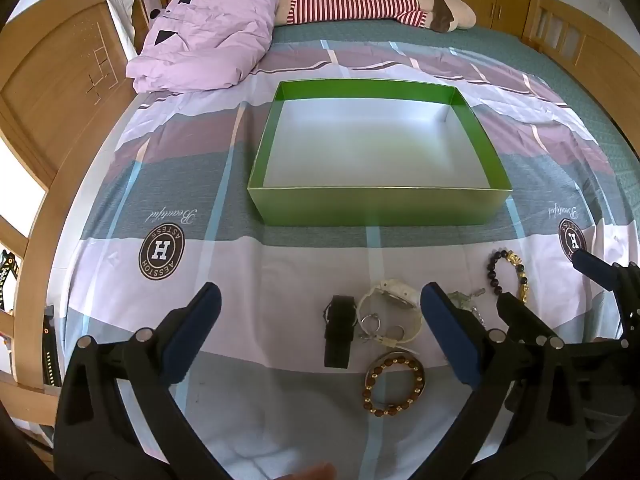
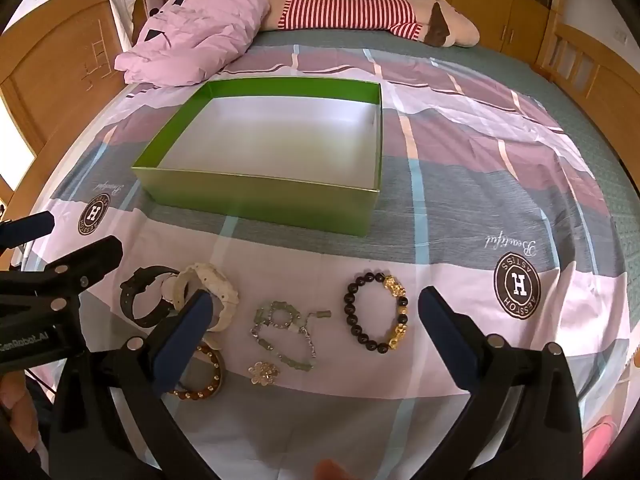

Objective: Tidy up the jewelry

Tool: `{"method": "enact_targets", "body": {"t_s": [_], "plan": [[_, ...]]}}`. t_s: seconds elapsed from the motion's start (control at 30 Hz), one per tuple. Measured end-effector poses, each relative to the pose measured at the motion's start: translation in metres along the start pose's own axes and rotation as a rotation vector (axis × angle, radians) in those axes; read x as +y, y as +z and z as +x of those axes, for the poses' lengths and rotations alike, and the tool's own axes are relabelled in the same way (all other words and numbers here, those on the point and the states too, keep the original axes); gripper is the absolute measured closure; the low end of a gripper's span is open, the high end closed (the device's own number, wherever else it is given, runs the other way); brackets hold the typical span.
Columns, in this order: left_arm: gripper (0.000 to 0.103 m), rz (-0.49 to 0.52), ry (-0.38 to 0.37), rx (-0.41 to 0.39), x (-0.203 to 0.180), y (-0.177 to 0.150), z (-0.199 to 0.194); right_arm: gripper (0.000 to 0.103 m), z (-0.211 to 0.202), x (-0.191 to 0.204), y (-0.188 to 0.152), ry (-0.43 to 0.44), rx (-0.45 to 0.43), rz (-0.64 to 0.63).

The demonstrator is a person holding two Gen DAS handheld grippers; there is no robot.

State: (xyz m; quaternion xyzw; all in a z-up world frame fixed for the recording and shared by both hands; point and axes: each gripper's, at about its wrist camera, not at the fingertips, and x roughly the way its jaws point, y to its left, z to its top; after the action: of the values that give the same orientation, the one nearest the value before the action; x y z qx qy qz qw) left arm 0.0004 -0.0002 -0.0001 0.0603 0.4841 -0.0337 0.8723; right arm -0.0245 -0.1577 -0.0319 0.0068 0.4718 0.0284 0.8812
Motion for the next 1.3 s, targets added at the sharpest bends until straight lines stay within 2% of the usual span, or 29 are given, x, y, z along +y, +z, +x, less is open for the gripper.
{"method": "enact_targets", "body": {"t_s": [1.3], "plan": [[0.002, 0.002, 0.005, 0.004, -0.0009, 0.0003, 0.0003, 0.001, 0.0007, -0.0001, -0.0007, 0.002, 0.000, -0.002]]}}
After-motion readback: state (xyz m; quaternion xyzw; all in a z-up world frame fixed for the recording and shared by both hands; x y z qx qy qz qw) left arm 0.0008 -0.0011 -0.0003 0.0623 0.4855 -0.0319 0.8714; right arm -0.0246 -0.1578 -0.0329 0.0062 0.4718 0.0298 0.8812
